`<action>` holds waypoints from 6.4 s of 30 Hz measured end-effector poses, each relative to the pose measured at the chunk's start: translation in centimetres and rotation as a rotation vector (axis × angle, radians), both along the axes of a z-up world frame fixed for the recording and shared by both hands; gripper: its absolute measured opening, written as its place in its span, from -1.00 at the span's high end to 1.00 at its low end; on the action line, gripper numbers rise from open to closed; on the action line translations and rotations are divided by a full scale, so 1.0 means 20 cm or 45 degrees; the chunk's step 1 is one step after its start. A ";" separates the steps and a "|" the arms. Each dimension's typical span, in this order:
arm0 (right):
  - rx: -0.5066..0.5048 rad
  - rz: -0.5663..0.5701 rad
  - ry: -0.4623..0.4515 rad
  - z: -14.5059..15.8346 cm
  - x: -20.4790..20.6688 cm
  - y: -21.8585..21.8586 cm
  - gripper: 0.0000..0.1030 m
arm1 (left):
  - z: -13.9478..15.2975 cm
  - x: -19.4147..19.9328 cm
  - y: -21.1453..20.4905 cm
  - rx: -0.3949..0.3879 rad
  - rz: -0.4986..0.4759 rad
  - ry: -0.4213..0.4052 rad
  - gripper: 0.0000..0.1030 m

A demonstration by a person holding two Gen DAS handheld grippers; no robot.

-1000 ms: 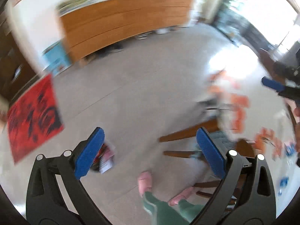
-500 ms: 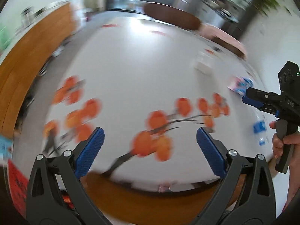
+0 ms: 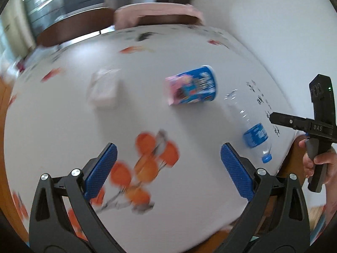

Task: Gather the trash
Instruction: 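Move both grippers back over the table toward the snack cup and bottle, then grasp the blue snack cup with the left gripper while the right grasps the water bottle, then lift the snack cup and water bottle and carry them over the bin, then open both grippers to drop the cup and bottle into the bin, then move both grippers back over the table toward the white box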

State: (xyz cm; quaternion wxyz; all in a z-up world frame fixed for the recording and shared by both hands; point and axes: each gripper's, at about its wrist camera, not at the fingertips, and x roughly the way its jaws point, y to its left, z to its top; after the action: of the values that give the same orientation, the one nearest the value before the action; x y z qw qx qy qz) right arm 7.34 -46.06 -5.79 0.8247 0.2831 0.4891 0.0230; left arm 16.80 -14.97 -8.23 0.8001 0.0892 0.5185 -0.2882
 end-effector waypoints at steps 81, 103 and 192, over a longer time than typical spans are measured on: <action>0.299 1.650 0.069 0.20 0.01 3.53 -0.16 | 0.04 -1.54 2.95 0.019 1.458 -0.023 -0.65; 0.028 2.234 0.516 -1.41 -1.29 5.23 -0.17 | -1.63 -2.93 3.76 -0.271 2.227 0.362 -0.65; -0.057 0.245 -0.026 -0.07 0.94 1.05 -0.65 | -0.05 0.48 1.01 0.024 0.490 -0.128 -0.86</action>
State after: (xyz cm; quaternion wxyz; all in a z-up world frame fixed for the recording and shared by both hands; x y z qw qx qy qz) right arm 26.08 -25.05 -7.18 0.8296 0.2161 0.5061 0.0943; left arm 26.35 5.15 -9.31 0.8645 0.0100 0.4880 -0.1201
